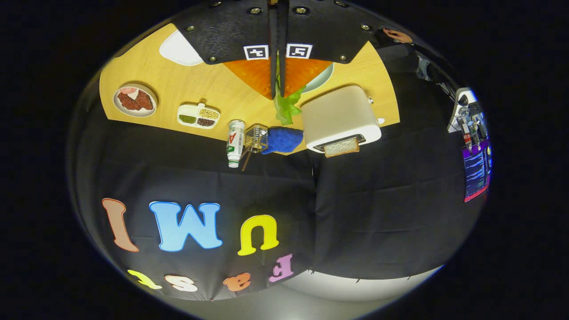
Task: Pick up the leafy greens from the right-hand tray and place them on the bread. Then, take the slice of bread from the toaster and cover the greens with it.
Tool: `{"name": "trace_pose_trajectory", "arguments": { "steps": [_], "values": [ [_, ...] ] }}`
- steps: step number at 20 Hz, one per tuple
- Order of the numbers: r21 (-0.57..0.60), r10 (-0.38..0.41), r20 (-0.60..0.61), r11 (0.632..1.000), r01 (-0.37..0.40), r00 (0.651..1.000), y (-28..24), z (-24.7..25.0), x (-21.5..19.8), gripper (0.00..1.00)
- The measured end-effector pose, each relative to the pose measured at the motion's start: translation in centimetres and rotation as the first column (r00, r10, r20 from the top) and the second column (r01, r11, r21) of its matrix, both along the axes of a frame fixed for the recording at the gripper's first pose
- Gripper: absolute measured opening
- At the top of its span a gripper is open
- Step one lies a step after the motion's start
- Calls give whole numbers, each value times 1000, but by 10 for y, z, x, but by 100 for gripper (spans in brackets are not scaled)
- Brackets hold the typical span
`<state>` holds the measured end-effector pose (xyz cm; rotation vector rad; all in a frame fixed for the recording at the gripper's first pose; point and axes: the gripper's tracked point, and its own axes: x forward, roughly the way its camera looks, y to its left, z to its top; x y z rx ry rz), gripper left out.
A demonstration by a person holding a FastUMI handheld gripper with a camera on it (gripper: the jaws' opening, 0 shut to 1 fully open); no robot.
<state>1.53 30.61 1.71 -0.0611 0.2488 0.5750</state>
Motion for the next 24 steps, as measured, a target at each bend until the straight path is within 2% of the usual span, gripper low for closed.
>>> {"name": "trace_pose_trajectory", "arguments": {
  "steps": [7, 13, 16, 24],
  "values": [
    [63, 49, -87, 997, -44, 995, 24, -22, 1, 1],
    [47, 10, -140, 999, -3, 990, 23, -52, 14, 1],
    [68, 19, -171, 998, -8, 985, 25, -58, 15, 1],
    [0, -43, -164, 999, 43, 986, 15, -74, 25, 0]
  ]
}}
